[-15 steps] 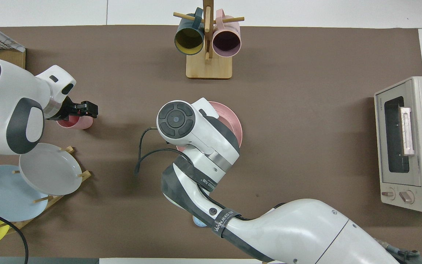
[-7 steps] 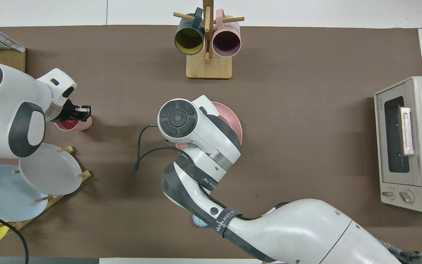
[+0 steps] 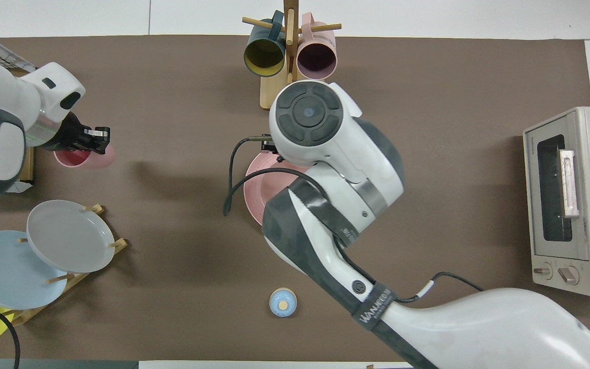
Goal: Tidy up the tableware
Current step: 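Release the bowl with the right gripper while the left gripper lifts the cup, then move the pink cup over the bowl and lower it in with the left gripper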
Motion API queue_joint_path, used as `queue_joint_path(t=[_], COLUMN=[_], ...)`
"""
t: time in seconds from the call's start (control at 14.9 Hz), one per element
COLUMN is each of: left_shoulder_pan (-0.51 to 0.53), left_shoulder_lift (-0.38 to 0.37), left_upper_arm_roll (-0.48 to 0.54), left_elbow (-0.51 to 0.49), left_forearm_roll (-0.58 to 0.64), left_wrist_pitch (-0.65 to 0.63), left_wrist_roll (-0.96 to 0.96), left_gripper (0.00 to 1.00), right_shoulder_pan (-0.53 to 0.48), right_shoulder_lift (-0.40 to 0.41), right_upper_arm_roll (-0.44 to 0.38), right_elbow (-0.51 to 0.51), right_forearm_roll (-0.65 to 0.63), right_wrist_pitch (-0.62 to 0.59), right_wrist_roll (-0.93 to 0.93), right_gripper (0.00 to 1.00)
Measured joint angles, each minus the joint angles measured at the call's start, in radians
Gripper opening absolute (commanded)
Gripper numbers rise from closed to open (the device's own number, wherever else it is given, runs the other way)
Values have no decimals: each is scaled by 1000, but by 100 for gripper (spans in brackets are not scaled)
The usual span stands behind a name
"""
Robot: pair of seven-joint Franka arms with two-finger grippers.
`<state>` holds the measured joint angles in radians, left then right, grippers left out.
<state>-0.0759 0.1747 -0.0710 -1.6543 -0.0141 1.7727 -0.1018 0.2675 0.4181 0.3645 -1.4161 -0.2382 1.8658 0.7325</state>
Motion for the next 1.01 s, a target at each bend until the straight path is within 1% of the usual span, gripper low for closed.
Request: queue_joint_path(t=[0.13,0.2,0.27,0.4,0.54,0.74,0.81,1.01], left_shoulder_pan=[-60,-99,-147,-262,-354,-435,-457,-513], left_shoulder_lift=[37,73,111,176,214,235,241,258], left_upper_arm_roll=[-3,-6,-8,-14,-17,-18,-19,-18], left_elbow=[219,324,405,492,524,516,503,448], left_forearm_roll=[-13,-21,-27,-31,-43,-51,-51,-51], left_wrist_pitch=[-230,-309,-347,-347,-317,-237,-202,-113], left_wrist_roll=[-93,-172,-264,-448,-572,-689,-722,-791], left_gripper=[0,0,0,0,0,0,0,0], right_shoulder_pan=[-58,-72,-76,-83,-100,-114,-123,-174], right_shoulder_lift=[-98,-147,-190,-258,-300,-324,-326,-331], right_upper_arm_roll=[-19,-58,-116,-246,-338,-430,-441,-431], right_elbow=[-30,-42,-53,-69,-79,-89,-95,-124], right_forearm_roll=[23,53,91,169,199,201,202,202], right_wrist_pitch=[-110,-162,-202,-268,-318,-344,-345,-341], right_wrist_roll=[-101,-172,-250,-403,-513,-631,-652,-672], right_gripper=[100,100,100,100,100,100,100,100])
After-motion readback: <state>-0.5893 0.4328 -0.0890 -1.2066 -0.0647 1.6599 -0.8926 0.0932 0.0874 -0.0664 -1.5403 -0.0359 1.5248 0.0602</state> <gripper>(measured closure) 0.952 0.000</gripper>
